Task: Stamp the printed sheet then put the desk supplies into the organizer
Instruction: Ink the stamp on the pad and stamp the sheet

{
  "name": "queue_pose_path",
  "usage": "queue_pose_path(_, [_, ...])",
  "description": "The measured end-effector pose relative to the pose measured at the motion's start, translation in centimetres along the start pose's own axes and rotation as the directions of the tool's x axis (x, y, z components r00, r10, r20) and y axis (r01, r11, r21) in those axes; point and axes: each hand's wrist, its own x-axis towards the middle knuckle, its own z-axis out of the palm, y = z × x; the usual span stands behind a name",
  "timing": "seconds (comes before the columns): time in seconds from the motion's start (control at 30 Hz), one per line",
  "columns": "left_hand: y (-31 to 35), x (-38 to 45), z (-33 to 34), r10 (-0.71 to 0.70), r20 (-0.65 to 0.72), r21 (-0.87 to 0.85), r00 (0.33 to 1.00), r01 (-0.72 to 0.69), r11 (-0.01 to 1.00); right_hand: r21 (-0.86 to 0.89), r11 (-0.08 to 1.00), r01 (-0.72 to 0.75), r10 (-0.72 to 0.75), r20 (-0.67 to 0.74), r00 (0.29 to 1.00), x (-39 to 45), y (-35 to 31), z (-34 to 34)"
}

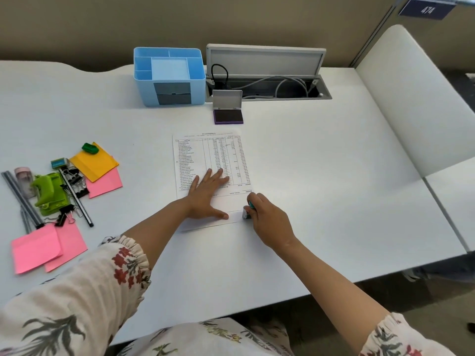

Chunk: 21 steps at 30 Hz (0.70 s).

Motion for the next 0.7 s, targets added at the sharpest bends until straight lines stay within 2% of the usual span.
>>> queue_pose_path(0.13, [0.0, 0.1, -0.1, 0.001, 0.004, -0.012, 1.000, -0.001, 1.000, 0.004, 1.000, 0.001, -0.001, 0.011, 1.000, 0.9, 0.0, -0.2])
queue_pose_path(0.5, [-0.1, 0.2, 0.1, 0.015, 0.004, -0.001, 1.000, -0.015, 1.000, -0.033, 0.999, 0.035, -0.038, -0.102, 0.994, -1.1, 0.6, 1.1])
queue_pose_path(0.7, [-0.1, 0.1, 0.1, 0.015, 0.009, 0.002, 1.000, -0.015, 1.000, -0.027, 0.999, 0.023, -0.026, -0.120, 0.992, -1.5, 0.5, 1.2])
